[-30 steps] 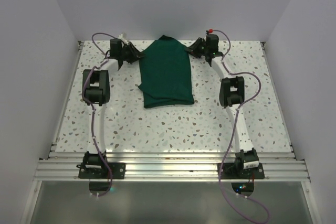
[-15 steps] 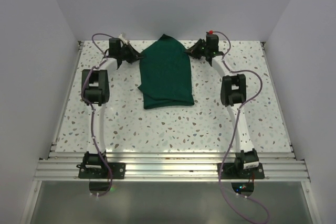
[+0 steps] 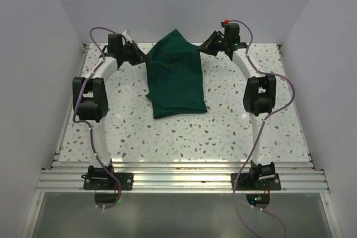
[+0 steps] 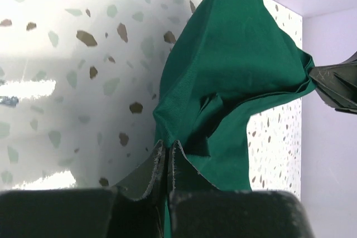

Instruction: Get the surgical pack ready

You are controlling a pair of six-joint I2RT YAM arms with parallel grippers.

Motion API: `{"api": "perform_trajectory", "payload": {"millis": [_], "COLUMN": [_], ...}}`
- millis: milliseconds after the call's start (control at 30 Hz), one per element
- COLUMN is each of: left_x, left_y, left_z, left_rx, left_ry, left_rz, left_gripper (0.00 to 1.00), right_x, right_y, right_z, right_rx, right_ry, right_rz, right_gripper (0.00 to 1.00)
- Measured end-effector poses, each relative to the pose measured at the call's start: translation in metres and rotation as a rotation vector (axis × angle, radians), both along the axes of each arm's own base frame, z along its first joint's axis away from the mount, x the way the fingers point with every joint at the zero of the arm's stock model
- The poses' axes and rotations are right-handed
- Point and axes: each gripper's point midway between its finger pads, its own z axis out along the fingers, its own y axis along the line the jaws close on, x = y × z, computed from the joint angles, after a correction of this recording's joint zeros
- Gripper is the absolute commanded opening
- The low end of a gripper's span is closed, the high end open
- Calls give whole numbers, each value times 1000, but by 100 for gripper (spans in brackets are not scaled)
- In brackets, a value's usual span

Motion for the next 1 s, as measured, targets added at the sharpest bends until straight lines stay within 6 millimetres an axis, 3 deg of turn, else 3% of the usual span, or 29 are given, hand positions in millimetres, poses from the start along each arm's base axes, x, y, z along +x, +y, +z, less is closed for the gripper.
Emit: {"api": "perform_trajectory", "payload": {"millis": [267, 467, 800, 1000], "left_x": [-63, -107, -171, -205], "left_y": [2, -2, -35, -42], "left_z": [17, 13, 8, -16], "left_rx": [50, 62, 71, 77], "left_ry": [36, 74, 103, 162], "left_rz": [-49, -88, -188, -216], "left_gripper": [0, 0, 0, 0], "right_x": [-71, -104, -149, -181], "right_y": [-14, -21, -32, -42], "right_z": [14, 17, -6, -27], "right_rx": [-69, -109, -147, -190], "right_ry": [87, 119, 235, 309], "right_rz": [33, 58, 74, 100], "right_gripper": [0, 0, 0, 0]}}
